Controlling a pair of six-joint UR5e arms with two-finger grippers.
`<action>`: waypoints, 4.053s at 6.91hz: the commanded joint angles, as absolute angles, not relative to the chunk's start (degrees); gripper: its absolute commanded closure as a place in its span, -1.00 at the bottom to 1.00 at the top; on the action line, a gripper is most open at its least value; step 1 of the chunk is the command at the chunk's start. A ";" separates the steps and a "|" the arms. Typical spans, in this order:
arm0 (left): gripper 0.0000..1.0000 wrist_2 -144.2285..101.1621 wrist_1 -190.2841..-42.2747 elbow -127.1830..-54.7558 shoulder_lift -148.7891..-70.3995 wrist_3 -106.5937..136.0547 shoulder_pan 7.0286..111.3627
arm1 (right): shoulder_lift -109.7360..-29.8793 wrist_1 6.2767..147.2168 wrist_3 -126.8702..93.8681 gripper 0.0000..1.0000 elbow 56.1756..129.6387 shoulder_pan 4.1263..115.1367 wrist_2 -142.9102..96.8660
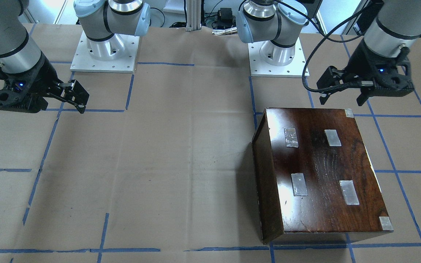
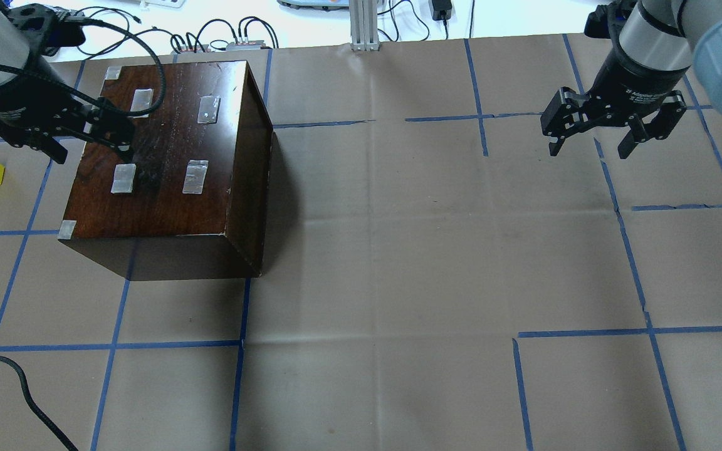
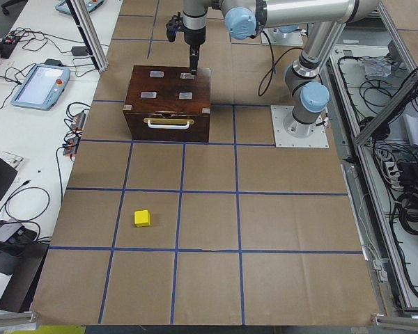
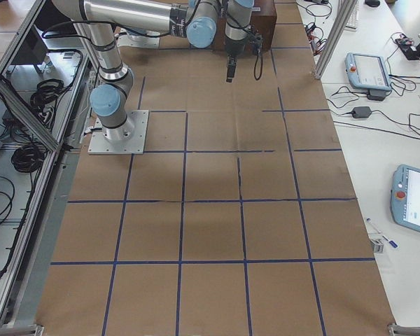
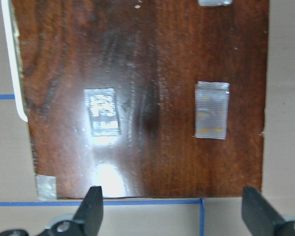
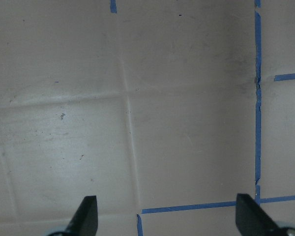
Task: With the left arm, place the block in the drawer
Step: 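Move the left gripper from above the box toward its drawer handle side, then lower the left gripper and hook the white drawer handle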
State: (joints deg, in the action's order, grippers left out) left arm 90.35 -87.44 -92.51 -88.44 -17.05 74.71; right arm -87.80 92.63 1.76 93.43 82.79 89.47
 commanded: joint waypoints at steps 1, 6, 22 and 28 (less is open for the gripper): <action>-0.99 89.92 -86.67 -92.02 -89.47 -27.37 65.69 | -87.80 92.64 1.76 -1.00 93.43 82.79 89.47; -0.99 88.95 -76.22 -91.93 -98.33 -36.56 57.05 | -87.80 92.55 1.76 -1.00 93.43 82.79 89.47; -0.98 78.23 -69.17 -92.28 -108.98 -35.68 56.95 | -87.80 92.64 1.76 -1.00 93.51 82.79 89.47; -0.98 78.40 -69.08 -92.38 -111.01 -35.77 57.04 | -87.80 92.64 1.76 -1.00 93.43 82.79 89.47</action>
